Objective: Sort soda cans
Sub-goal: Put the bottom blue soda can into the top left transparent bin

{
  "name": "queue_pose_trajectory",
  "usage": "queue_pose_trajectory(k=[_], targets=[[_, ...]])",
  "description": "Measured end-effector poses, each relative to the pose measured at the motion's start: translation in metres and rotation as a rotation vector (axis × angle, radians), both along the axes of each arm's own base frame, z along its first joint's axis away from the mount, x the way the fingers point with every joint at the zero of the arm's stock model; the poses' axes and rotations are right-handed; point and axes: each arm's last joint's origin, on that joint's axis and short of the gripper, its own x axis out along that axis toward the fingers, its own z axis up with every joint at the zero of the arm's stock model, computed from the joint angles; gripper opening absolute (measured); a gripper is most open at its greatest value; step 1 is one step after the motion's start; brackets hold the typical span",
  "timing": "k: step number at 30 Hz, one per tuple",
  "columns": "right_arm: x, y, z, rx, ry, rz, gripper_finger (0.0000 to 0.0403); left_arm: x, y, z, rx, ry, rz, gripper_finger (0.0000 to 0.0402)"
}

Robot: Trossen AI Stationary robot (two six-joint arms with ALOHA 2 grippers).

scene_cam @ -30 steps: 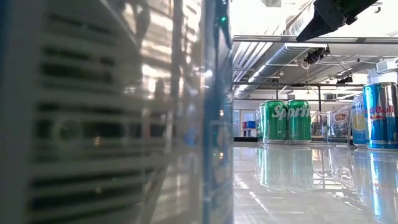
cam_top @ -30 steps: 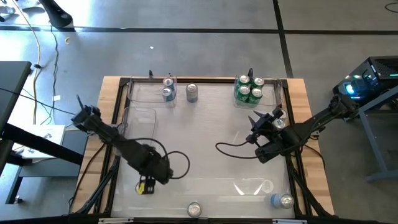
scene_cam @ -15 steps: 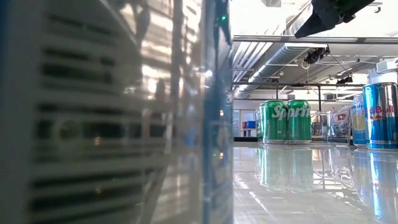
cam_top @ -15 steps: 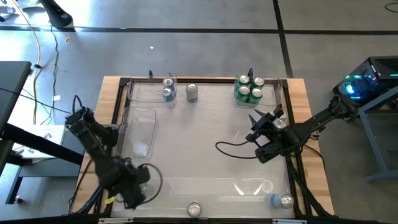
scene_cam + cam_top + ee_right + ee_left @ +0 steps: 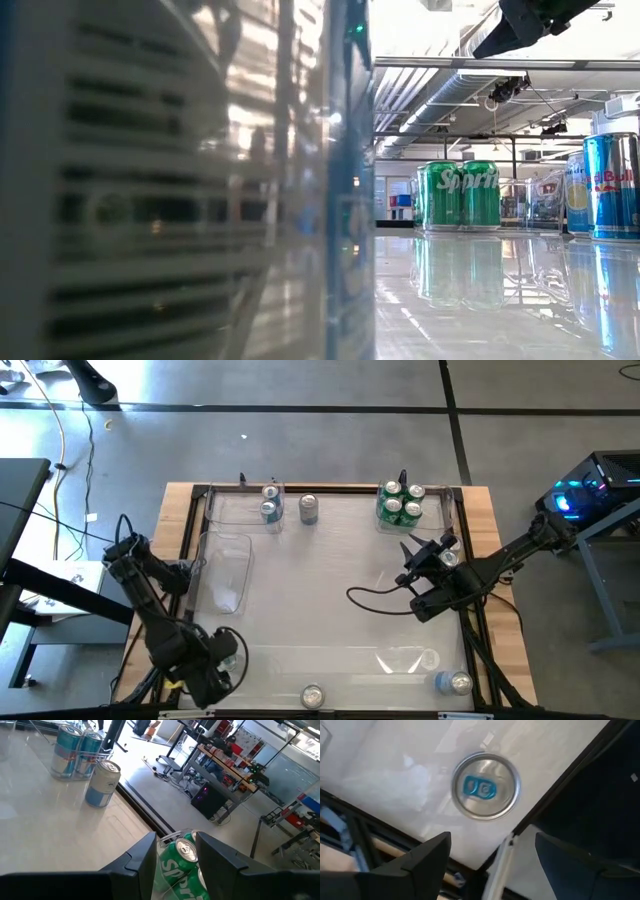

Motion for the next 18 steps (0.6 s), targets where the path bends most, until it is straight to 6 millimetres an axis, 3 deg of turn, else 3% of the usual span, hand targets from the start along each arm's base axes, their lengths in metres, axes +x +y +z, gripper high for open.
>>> queue_pose_trajectory(k=[10, 18], targets=[[0.001, 0.001, -0.001, 0.046, 0.006, 0.006, 0.0133, -0.01, -0.008, -0.002, -0.007, -0.001, 0.014, 0.0324], [0.001, 0.001, -0.001, 0.06, 0.002, 0.008, 0.0133, -0.017, -0.019, -0.013, 0.12, -0.079, -0.172, 0.0326]])
